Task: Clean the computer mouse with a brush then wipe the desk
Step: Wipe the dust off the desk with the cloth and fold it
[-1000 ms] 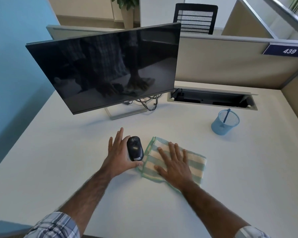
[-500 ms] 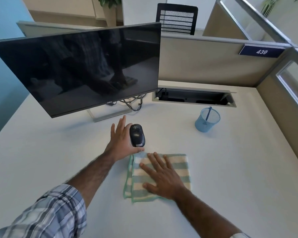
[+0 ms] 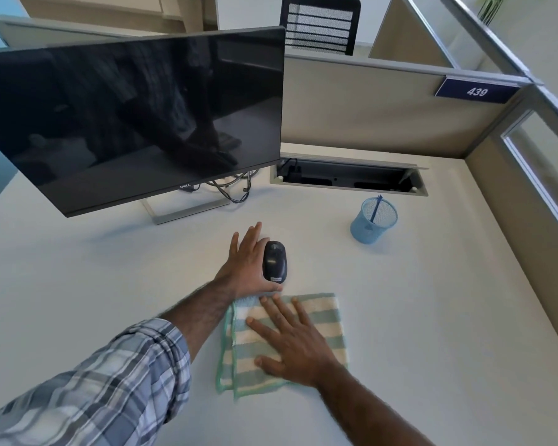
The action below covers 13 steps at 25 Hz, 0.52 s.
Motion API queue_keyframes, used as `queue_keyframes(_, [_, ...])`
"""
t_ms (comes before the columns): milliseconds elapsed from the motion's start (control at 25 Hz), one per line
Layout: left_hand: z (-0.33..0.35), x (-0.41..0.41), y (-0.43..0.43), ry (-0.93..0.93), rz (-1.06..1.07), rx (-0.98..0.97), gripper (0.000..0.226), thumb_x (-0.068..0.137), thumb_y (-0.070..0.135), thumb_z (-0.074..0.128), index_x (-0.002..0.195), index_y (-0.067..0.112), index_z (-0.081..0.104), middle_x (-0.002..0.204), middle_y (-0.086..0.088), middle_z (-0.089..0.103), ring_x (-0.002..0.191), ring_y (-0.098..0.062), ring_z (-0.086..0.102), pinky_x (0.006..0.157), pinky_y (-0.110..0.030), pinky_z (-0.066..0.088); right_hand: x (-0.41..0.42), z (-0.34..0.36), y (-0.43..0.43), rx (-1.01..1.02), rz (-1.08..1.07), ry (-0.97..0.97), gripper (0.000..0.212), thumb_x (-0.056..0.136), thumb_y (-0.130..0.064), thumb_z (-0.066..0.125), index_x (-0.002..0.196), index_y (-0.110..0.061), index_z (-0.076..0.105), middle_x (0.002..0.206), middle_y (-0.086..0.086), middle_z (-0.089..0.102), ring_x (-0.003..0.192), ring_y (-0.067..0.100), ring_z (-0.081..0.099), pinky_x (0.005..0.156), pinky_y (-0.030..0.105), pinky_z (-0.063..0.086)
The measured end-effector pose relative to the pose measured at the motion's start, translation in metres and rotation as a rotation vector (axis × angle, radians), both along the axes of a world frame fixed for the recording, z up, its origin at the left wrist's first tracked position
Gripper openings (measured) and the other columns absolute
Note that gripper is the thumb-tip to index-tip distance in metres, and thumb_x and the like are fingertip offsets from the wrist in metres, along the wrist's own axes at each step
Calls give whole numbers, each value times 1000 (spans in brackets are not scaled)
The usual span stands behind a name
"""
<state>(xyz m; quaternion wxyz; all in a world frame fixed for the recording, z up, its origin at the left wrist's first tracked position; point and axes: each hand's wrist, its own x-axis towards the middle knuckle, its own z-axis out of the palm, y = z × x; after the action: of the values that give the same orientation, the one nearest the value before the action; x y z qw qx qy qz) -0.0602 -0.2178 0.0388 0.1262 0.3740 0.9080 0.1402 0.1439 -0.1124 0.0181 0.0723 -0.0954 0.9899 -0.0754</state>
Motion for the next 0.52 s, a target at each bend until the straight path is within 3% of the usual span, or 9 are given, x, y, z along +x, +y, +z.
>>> queue_keyframes(400, [-17,-3,-1,-81,3,7,127,59,85,70,157,22,19,167,6,-27,154,-17,-25,126,-51,-11,1,1,1,-10,6,-2,74,97,-76,26,160,-43,6,170,3,-8,156,22,-11,120,56,-2])
queue_keyframes(520, [-13,-2,-1,-69,-35,-50,133,65,86,67,162,20,6,167,4,-31,153,-17,-29,126,-51,-13,0,1,1,-6,10,-9,74,97,-76,26,160,-43,6,170,3,-8,156,23,-11,120,56,-2])
